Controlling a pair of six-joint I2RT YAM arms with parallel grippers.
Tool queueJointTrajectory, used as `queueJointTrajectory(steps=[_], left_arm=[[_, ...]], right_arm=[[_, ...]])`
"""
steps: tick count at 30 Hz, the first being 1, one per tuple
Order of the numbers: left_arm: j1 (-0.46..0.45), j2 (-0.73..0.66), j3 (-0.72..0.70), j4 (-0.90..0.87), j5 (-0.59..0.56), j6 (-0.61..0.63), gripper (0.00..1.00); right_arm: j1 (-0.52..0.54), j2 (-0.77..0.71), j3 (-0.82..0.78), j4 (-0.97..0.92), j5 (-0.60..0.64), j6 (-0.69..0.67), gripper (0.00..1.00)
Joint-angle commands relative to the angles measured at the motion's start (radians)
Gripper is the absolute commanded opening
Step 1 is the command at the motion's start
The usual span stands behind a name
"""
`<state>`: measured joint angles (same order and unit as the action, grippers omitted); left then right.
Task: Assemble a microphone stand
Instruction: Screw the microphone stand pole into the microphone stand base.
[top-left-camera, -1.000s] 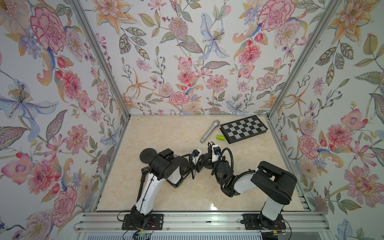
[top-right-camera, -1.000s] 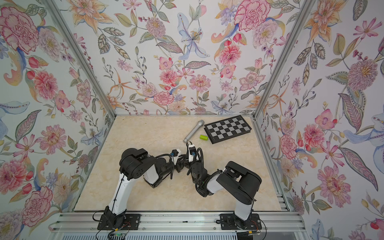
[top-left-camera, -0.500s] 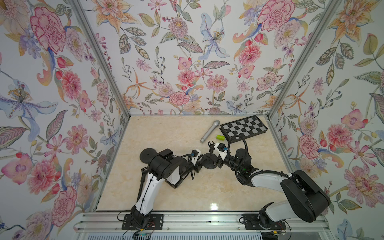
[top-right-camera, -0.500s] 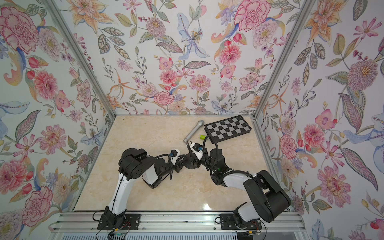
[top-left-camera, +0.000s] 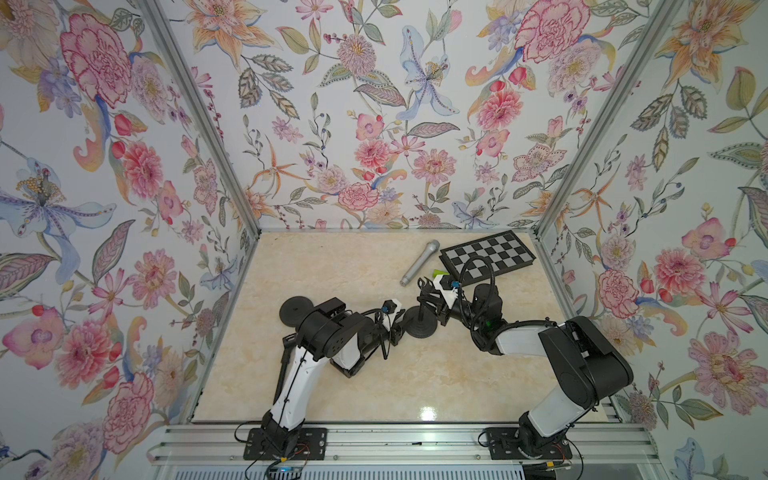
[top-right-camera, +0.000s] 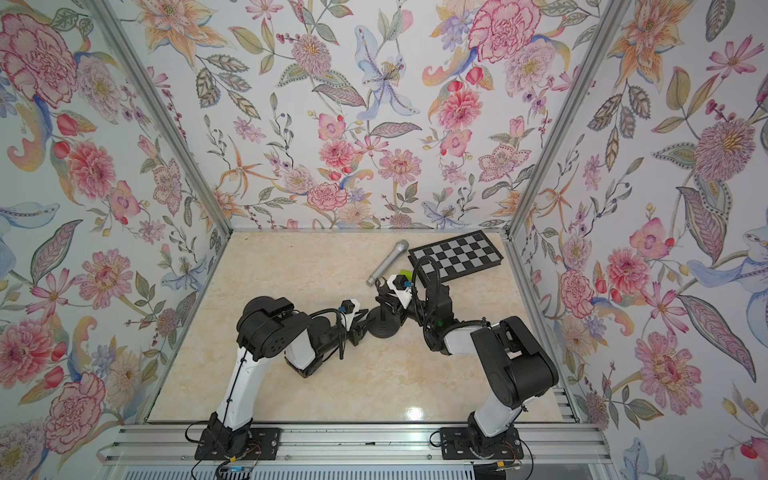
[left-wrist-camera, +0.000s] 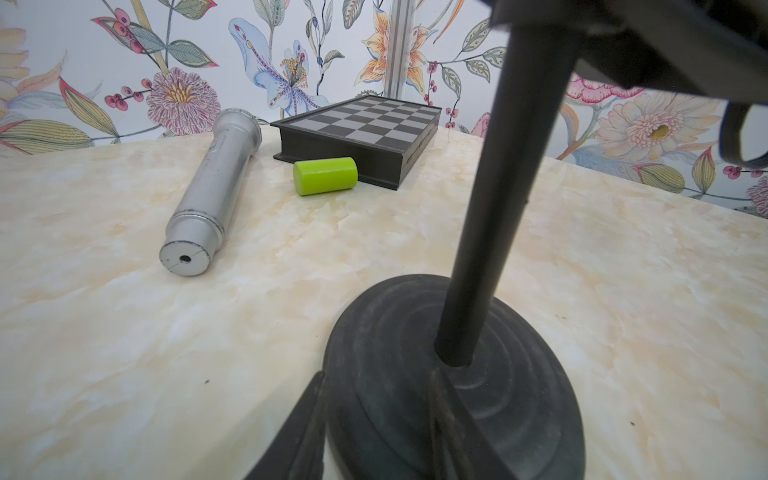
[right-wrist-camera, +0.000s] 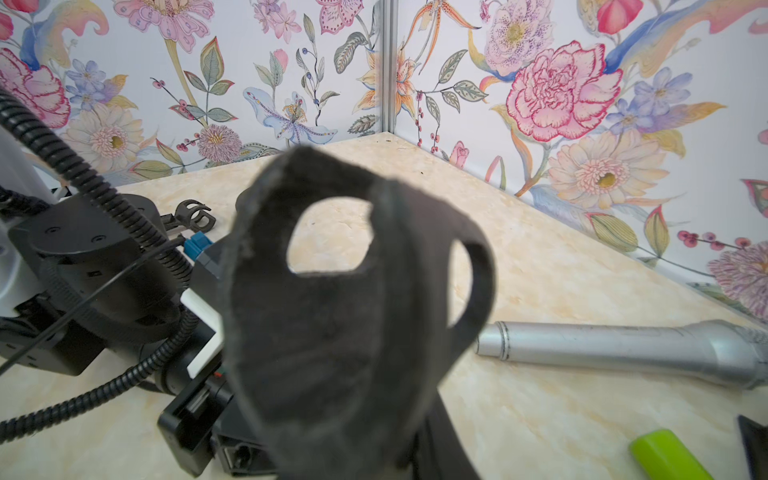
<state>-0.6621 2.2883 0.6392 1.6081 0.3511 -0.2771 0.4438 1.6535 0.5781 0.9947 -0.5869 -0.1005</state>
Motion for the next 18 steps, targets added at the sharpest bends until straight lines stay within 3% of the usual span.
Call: queueJointTrajectory(steps=[1, 5, 8, 10, 13, 18], left_arm=[[-0.001, 0.053, -0.044, 0.233, -0.035, 0.040, 0.40], [-0.003, 0.052, -0.043, 0.233, -0.037, 0.038, 0.41], [-0.005, 0.053, -0.042, 0.233, -0.041, 0.037, 0.41], [-0.007, 0.051, -0.043, 0.233, -0.040, 0.039, 0.41], [-0.007, 0.047, -0.048, 0.233, -0.041, 0.040, 0.40], [-0.008, 0.038, -0.060, 0.232, -0.046, 0.051, 0.41]], right_arm=[[0.070, -0.020, -0.065, 0.121, 0.350, 0.065, 0.00], [0.293, -0.006, -0.118, 0.165, 0.940, 0.157, 0.00], [0.435, 0.054, -0.096, 0.184, 1.216, 0.202, 0.00], [0.488, 0.094, -0.077, 0.203, 1.245, 0.226, 0.00], [0.501, 0.097, -0.070, 0.208, 1.167, 0.218, 0.00], [0.405, -0.011, -0.146, 0.244, 0.870, 0.145, 0.41]])
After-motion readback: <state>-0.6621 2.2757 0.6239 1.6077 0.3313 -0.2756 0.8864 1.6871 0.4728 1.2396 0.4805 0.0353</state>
